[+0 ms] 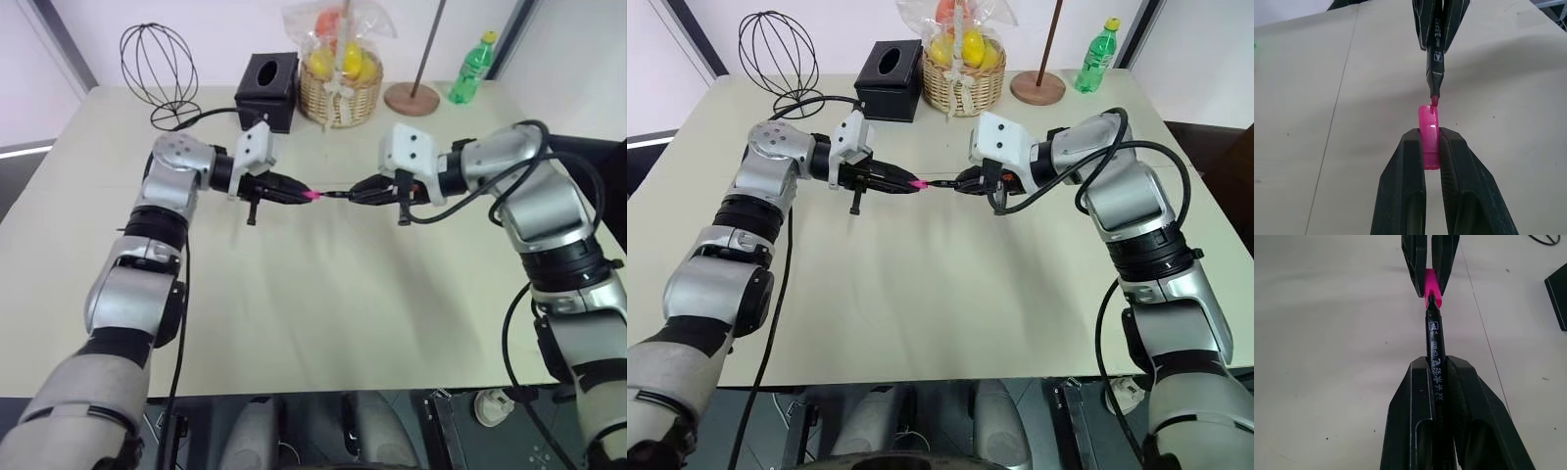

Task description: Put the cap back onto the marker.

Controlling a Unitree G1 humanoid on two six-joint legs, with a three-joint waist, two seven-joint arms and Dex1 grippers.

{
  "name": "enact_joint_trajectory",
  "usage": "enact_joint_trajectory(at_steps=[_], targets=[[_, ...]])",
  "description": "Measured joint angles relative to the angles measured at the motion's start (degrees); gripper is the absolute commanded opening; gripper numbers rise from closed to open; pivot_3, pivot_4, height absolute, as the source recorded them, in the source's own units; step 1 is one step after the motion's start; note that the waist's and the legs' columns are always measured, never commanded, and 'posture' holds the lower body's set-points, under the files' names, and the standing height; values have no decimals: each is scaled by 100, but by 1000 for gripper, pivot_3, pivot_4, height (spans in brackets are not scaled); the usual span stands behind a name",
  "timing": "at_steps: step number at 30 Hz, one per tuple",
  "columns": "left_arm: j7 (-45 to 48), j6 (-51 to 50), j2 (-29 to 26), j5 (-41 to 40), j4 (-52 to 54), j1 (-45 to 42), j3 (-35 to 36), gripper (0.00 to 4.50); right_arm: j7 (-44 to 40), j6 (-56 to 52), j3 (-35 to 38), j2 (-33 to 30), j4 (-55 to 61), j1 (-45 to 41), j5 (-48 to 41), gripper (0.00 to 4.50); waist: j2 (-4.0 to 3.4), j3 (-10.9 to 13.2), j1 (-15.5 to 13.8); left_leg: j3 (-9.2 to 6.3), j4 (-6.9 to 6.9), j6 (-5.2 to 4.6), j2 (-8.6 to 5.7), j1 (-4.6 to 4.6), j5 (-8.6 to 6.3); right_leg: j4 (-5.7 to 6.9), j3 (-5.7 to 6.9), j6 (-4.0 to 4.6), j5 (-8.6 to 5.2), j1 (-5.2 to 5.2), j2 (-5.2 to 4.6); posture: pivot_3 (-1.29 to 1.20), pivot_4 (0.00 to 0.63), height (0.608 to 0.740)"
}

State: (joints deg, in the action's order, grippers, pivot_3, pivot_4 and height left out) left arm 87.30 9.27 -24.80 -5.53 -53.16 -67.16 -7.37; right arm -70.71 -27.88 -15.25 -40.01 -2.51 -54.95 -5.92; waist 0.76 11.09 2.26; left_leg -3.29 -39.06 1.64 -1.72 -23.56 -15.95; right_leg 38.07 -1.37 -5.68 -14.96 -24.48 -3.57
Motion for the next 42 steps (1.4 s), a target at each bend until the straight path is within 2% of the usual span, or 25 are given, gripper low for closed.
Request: enact_joint_trajectory(at_steps=[16,42], targets=[[113,-127,-189,-14,181,3,8,33,10,85,-1,6,-179,0,24,0,0,0,-6,0,0,0,0,0,0,0,0,0,0,0,0,0,150,740],[96,-116,-113,-9,341,123,15,33,23,93,-3,69,-219,0,70,0,0,0,0,0,0,0,-1,0,0,0,0,0,0,0,0,0,150,740]])
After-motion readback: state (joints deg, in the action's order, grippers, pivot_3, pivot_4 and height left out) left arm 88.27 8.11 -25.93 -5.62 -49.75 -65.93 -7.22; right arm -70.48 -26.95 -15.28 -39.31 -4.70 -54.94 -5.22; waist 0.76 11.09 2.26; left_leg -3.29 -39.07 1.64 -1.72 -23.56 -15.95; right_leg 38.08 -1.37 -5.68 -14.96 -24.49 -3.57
